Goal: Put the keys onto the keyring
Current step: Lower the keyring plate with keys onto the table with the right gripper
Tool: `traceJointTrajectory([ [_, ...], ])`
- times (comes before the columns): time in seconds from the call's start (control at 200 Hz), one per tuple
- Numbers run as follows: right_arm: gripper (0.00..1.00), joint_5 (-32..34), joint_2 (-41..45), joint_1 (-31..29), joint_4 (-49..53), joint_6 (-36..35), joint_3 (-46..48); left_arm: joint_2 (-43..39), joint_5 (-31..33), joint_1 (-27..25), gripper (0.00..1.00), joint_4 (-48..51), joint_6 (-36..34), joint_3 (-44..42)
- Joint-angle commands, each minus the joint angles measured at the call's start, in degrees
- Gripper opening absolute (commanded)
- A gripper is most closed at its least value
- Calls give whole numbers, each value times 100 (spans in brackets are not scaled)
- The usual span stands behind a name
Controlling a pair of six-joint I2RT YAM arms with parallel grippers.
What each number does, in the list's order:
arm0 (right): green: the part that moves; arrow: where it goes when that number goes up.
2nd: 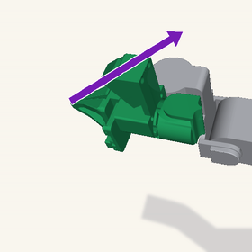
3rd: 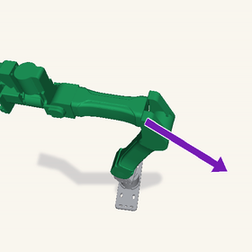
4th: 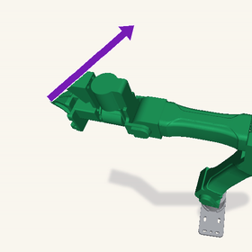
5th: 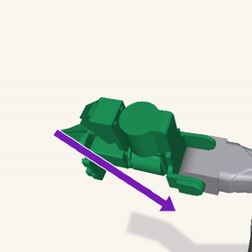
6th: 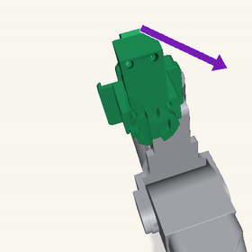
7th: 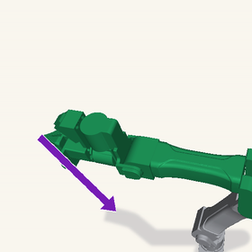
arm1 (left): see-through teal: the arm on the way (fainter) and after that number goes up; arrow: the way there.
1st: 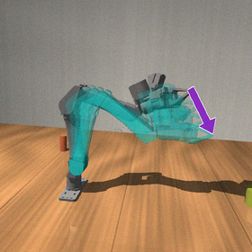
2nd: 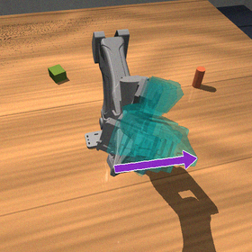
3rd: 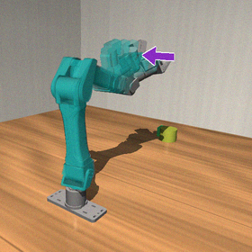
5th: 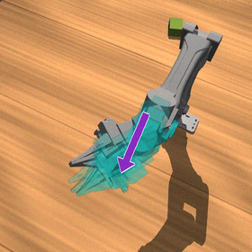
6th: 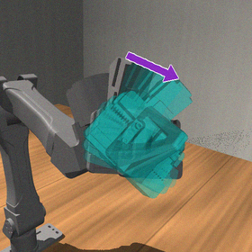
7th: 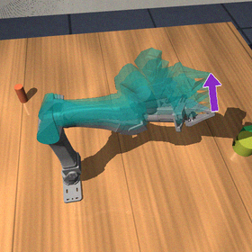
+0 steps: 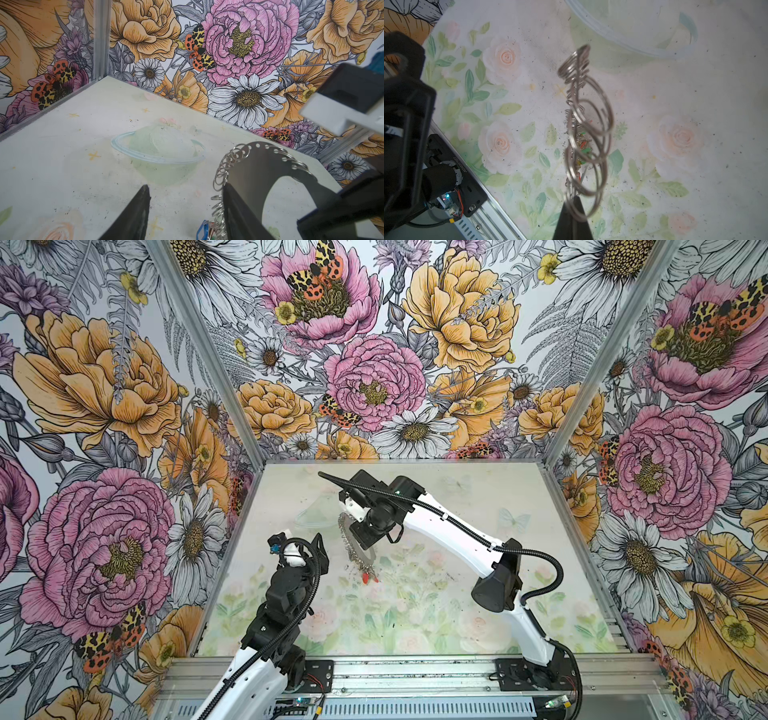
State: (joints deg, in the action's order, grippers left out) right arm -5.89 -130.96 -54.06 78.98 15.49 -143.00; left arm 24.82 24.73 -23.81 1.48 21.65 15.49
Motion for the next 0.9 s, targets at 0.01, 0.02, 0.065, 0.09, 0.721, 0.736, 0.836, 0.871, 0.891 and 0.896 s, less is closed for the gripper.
traceJointTrajectory([
  [0.01,0,-97,-91,188,82,199,-12,-34,149,39,58,-73,-176,-128],
  [0.02,0,-92,-78,210,82,200,15,-31,147,36,58,-74,-178,-137],
  [0.065,0,-58,-49,291,74,218,136,-25,139,43,59,-112,-191,-167],
  [0.09,0,-26,-21,329,69,217,197,-17,127,45,59,-141,-203,-188],
  [0.721,0,-906,1813,1761,-2130,1041,4199,760,-391,191,61,-679,-119,-196],
  [0.736,0,-912,1871,1805,-2185,1050,4273,795,-410,199,61,-691,-111,-190],
  [0.836,0,-943,2199,2082,-2488,1119,4901,1008,-527,244,61,-778,-75,-142],
  [0.871,0,-955,2304,2177,-2567,1123,5094,1086,-569,255,62,-794,-57,-112],
  [0.891,0,-950,2373,2236,-2611,1117,5210,1122,-595,265,62,-804,-49,-95],
  [0.896,0,-949,2395,2244,-2622,1116,5242,1131,-598,273,62,-810,-48,-92],
])
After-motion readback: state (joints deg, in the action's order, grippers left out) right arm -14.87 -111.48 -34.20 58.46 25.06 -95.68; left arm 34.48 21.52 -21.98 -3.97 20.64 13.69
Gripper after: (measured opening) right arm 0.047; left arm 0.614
